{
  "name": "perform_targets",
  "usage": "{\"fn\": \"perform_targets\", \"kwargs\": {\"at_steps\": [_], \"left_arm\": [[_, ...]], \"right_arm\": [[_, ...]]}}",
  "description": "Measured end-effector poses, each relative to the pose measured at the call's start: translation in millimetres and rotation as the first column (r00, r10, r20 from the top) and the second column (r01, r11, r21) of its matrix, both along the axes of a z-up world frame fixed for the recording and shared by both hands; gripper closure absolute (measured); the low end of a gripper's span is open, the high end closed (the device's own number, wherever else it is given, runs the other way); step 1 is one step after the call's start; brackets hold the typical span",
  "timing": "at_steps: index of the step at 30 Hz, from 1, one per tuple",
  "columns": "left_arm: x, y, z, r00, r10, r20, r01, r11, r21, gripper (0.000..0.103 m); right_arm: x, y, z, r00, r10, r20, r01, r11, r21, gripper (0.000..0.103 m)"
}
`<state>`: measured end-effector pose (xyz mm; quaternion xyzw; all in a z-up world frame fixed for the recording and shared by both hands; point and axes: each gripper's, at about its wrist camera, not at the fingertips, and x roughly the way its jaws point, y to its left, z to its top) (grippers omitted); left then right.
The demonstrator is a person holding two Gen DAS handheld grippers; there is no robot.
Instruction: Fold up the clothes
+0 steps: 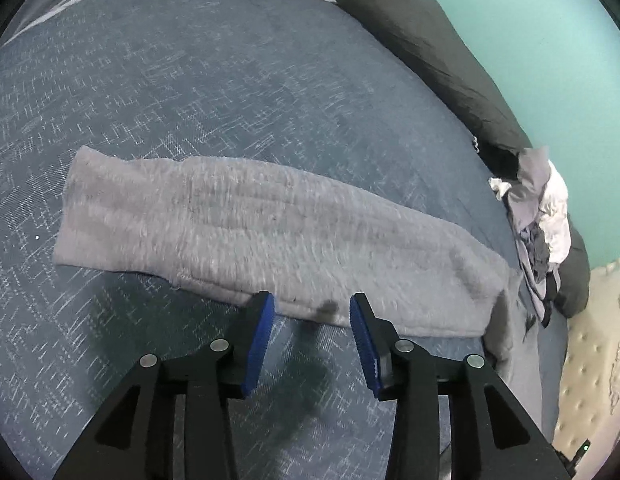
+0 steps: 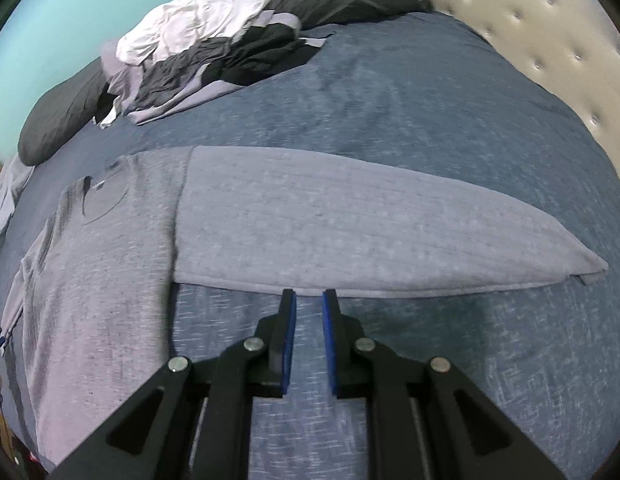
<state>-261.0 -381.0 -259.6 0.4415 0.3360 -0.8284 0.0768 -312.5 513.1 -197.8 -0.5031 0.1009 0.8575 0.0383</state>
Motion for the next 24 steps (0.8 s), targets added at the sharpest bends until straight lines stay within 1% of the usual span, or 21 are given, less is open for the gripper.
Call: {"fn": "perform_targets", "kwargs": {"at_steps": [3,4,5,7,8,11,14,20,24], "left_arm": [[-7.4,2.6,-4.4,1.000,-0.021,0.012,0.022,1.000,-0.022,0.061],[-9.0,4.7,-5.6,0.999,-0.033,0.018,0.033,0.999,-0.036,0.064],[-13.9,6.6,-6.8,0.999,-0.041,0.024,0.042,0.998,-0.045,0.070],[-20.7,8.8,-10.9,0.998,-0.052,0.043,0.054,0.997,-0.061,0.100],[-22.6,9.7,-13.1,0.997,-0.059,0.050,0.062,0.996,-0.068,0.103],[-24.1,12.2,-16.2,0.996,-0.077,0.051,0.082,0.993,-0.089,0.103],[-23.7,11.5,-15.3,0.996,-0.082,0.034,0.085,0.992,-0.089,0.103],[-12.2,2.7,-2.4,0.995,-0.098,0.020,0.100,0.988,-0.115,0.103],[-5.7,-10.1,4.4,0.995,-0.093,0.020,0.095,0.988,-0.125,0.103]], "right_arm": [[-1.8,-7.9,2.3,1.000,0.020,-0.001,-0.020,1.000,-0.001,0.090],[-2.1,-10.1,2.9,1.000,0.026,-0.001,-0.026,1.000,0.000,0.090],[-2.8,-11.4,2.9,1.000,0.030,-0.001,-0.030,1.000,0.000,0.090],[-4.0,-13.1,2.8,0.999,0.033,0.002,-0.033,0.999,0.000,0.090],[-3.6,-13.3,2.7,0.999,0.033,0.004,-0.033,0.999,0.000,0.090],[-2.7,-12.5,2.6,1.000,0.029,0.007,-0.029,1.000,0.000,0.090],[-2.2,-11.8,2.4,1.000,0.029,0.009,-0.029,1.000,0.002,0.090],[-3.7,-14.0,1.8,0.999,0.031,0.009,-0.031,1.000,0.000,0.090],[-9.1,-28.5,-1.1,0.998,0.056,0.014,-0.056,0.998,0.004,0.090]]}}
